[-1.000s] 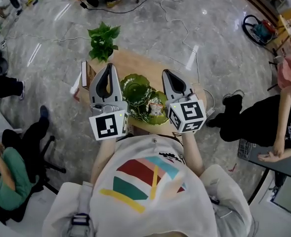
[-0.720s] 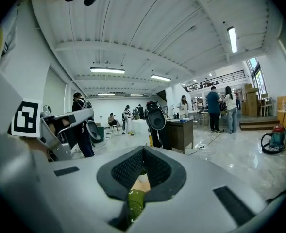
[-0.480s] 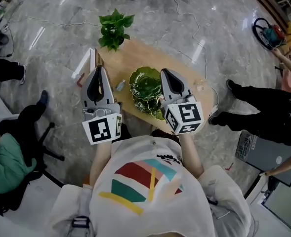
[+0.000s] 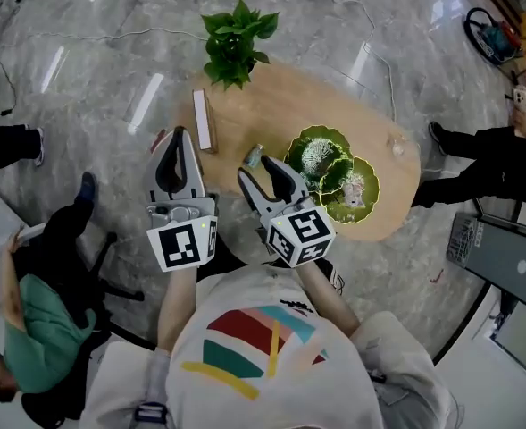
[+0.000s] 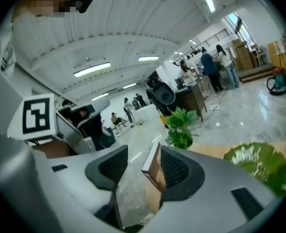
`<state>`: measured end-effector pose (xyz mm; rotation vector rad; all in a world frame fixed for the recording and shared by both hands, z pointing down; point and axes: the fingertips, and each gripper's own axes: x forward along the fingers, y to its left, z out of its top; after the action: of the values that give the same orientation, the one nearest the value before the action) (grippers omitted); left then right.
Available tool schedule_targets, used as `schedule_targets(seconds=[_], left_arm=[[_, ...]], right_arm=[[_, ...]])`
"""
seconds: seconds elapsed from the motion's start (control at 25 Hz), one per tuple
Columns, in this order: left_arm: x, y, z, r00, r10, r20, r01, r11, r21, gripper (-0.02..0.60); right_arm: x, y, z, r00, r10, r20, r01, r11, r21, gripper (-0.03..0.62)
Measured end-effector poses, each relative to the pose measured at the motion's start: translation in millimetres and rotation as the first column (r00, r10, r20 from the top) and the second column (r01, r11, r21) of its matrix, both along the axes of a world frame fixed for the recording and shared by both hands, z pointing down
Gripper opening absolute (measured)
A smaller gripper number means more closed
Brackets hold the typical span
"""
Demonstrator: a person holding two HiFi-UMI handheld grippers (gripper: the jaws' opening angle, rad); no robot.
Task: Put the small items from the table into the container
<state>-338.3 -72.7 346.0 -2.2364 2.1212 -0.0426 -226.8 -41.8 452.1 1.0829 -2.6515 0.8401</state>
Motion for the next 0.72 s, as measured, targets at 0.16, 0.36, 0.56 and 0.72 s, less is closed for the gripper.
schedule_targets(seconds=[0.16, 0.36, 0.56, 0.72], left_arm=[[-43, -2, 44, 1.000, -0.005, 0.000, 0.005, 0.998, -0.065, 0.008], [-71, 13, 89, 0.999, -0.030, 0.041, 0.035, 0.991, -0.132, 0.009], [-70, 25, 140, 0.999, -0.011, 0.048, 0.021, 0.977, -0.213, 0.009], [-65, 27, 154, 0.997, 0.029, 0.065, -0.014, 0.975, -0.221, 0.009]], right_arm=[[-16, -2, 119, 0.984, 0.088, -0.156, -0.118, 0.974, -0.193, 0.215], [-10, -10, 255, 0.936, 0.181, -0.303, -0.290, 0.883, -0.368, 0.215], [4, -24, 328, 0.884, 0.207, -0.420, -0.382, 0.837, -0.391, 0.215], [0, -26, 358, 0.867, 0.203, -0.455, -0.405, 0.819, -0.406, 0.216]])
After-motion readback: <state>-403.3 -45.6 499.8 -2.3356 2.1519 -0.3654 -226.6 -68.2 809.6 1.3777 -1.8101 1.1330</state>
